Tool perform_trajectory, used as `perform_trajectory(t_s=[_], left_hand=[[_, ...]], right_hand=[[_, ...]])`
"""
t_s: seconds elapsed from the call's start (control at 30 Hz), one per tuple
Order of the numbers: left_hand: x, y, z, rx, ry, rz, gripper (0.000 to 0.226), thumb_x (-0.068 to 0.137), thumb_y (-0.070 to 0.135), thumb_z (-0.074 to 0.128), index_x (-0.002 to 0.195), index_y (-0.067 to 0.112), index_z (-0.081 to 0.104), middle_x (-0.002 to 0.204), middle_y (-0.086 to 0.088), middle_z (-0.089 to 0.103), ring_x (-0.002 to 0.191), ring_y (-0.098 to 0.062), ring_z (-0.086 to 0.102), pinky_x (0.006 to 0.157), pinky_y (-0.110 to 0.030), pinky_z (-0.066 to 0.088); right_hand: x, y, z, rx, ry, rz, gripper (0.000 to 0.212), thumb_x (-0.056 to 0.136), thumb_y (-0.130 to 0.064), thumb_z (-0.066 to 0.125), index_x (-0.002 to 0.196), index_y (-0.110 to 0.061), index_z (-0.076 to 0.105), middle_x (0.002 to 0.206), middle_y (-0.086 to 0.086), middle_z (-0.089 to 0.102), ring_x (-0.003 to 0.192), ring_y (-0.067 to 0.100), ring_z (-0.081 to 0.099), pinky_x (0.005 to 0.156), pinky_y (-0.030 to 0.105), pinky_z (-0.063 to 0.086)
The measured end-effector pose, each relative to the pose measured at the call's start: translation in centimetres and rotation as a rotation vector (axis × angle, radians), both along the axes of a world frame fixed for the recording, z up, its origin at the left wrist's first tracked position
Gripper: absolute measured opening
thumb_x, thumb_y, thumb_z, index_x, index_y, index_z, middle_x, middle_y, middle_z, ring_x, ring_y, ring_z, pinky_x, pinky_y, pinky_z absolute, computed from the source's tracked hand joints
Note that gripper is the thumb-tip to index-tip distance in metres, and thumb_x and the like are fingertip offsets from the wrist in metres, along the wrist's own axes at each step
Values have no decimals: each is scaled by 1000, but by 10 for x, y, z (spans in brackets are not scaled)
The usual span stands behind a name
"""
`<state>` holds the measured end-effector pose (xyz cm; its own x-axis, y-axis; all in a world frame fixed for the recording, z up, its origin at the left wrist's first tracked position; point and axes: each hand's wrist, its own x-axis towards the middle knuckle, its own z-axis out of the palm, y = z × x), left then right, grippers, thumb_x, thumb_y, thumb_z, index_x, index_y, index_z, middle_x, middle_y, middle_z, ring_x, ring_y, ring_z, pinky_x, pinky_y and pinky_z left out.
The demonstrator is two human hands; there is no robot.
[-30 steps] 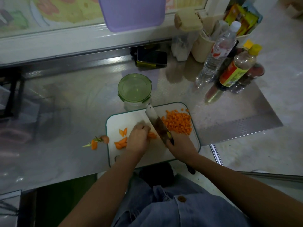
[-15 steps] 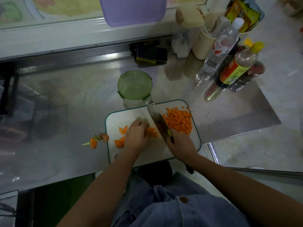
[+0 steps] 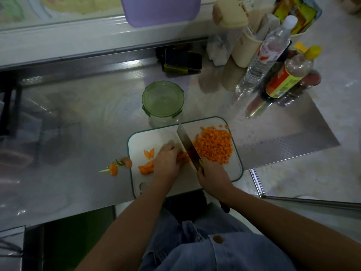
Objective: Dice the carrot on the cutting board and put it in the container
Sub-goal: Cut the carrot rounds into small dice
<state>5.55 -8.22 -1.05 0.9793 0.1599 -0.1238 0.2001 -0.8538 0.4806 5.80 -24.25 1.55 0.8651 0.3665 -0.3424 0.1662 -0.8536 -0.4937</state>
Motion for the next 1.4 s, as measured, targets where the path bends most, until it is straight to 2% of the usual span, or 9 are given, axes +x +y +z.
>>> perform_trajectory(t_s=[0.13,0.2,0.3,0.47,0.63,0.83,0.97,1.17,1.4], left_hand=[[0,-1,-1,-23,-9,27,17,74,11,68,91,11,72,91,-7,61,89,-27,56,73,-33,43],[0,-1,-2,-31,-17,36,16,73,8,67,88,12,73,88,-7,61,86,-27,56,69,-32,42],[1,-1,-1,-37,-9,51,14,73,10,68,86,13,72,88,-6,61,86,-27,57,67,-32,43],[0,-3,0,-60,-1,75,19,73,14,72,92,14,73,94,-6,63,91,-26,58,72,-34,46],[-1,-2,0,-58,10,85,16,73,12,69,88,13,73,89,-8,61,86,-28,57,69,-36,45],[-1,-4,0,-80,22,126,16,76,11,66,90,16,73,89,-8,64,86,-27,58,68,-32,42],[0,-3,0,-73,36,127,11,78,16,67,87,15,73,87,-7,62,83,-26,57,65,-30,37],[-2,-3,1,-88,29,104,15,77,15,68,92,16,73,90,-8,62,84,-27,58,67,-33,42],[-6,5,1,-103,72,58,23,79,15,69,102,13,68,105,-6,61,93,-24,59,79,-34,48]], right_hand=[[1,6,-1,-35,-14,9,10,92,-15,47,83,-11,46,63,-1,38,62,22,48,59,38,44],[0,6,-3,-41,-33,15,9,92,-16,46,86,-10,49,66,3,46,64,26,54,60,42,47],[0,6,-4,-21,-68,17,7,92,-14,47,91,-8,51,71,9,52,64,28,56,58,42,47],[6,7,2,-1,-76,8,8,93,-16,46,93,-9,50,72,5,48,67,29,56,61,44,47],[2,6,8,-19,-39,52,7,91,-16,47,91,-9,50,65,-2,39,65,27,51,61,40,44],[2,13,1,-38,-24,30,7,91,-15,47,91,-9,51,71,4,47,63,20,49,57,36,42],[1,14,-6,-34,-43,33,7,91,-14,46,90,-10,51,70,7,51,62,24,54,56,42,47],[9,17,-6,-27,-68,22,17,95,-18,44,106,-6,52,77,12,58,69,30,58,57,36,39],[8,12,6,3,-74,60,9,94,-17,46,94,-10,50,71,6,50,63,23,51,55,35,39]])
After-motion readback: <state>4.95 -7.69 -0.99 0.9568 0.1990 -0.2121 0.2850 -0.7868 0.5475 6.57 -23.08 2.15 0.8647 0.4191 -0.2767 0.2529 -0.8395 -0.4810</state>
